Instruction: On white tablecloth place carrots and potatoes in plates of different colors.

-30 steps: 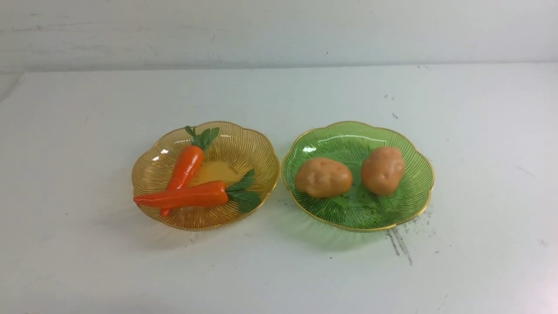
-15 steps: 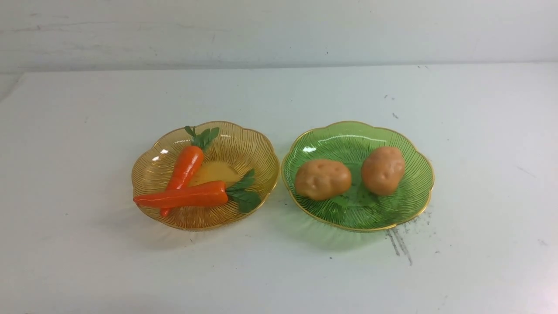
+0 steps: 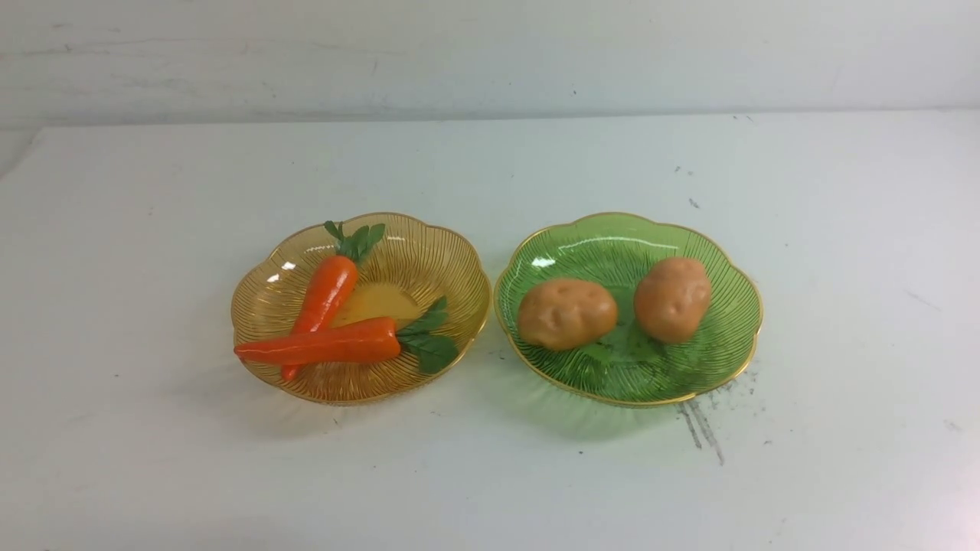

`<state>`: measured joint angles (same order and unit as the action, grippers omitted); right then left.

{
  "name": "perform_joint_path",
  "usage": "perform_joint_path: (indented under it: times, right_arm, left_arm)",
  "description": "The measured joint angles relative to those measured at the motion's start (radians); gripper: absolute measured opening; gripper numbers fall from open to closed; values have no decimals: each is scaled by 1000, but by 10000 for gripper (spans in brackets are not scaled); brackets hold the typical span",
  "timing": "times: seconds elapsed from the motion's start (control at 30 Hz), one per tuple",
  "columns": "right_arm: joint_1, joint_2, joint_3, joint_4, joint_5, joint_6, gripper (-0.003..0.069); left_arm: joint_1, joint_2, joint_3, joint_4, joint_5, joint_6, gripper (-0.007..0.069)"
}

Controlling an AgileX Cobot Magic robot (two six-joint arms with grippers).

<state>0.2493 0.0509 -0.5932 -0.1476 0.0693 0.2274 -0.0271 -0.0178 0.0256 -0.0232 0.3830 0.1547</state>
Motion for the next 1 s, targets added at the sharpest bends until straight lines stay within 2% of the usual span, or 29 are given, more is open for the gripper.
perform_joint_path:
  times: [0.1,0.3,0.37,0.5,0.63,1.0]
  right_arm:
    - [-12,0,31,-1,58,-1,-15]
    - [-135,0,257,-15,192,-13,-15]
    - [-181,-3,417,-22,215,-14,-15]
    - [-226,-50,599,-22,246,-13,-15]
    - [-241,-58,618,-22,310,-2,-15]
    - [-250,-58,617,-22,317,4,-15]
  left_arm:
    - [0,0,0,0,0,0,-3]
    - [0,0,0,0,0,0,-3]
    - [0,0,0,0,0,0,-3]
    - [0,0,0,0,0,0,-3]
    - [0,0,0,0,1,0,-3]
    - [1,0,0,0,1,0,-3]
